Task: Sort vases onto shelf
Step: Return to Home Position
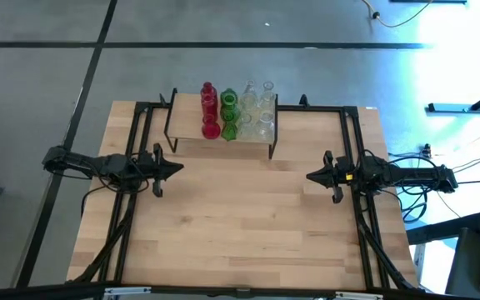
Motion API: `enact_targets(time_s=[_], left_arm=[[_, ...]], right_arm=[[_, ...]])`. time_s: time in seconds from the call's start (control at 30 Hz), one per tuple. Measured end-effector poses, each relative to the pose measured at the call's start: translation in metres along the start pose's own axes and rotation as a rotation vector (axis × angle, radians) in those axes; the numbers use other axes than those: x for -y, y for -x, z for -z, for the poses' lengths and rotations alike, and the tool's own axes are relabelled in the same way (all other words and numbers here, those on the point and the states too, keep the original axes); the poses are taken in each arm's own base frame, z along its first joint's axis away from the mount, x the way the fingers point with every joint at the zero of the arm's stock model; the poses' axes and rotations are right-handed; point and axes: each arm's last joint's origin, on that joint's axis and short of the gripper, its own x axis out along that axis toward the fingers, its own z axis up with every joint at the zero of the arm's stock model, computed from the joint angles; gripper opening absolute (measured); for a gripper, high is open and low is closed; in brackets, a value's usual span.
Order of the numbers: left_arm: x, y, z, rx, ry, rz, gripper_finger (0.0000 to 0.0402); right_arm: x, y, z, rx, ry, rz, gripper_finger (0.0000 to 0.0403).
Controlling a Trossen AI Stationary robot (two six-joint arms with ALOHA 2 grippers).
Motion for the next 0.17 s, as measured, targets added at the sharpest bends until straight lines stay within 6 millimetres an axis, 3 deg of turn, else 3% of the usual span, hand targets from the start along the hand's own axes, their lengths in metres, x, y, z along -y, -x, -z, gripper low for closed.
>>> enact_targets(time_s=[0.17], left_arm=[[0.0,0.0,0.0,0.0,0.0,0.0,0.0002]], right_arm=[[0.0,0.0,0.0,0.0,0.0,0.0,0.0007]])
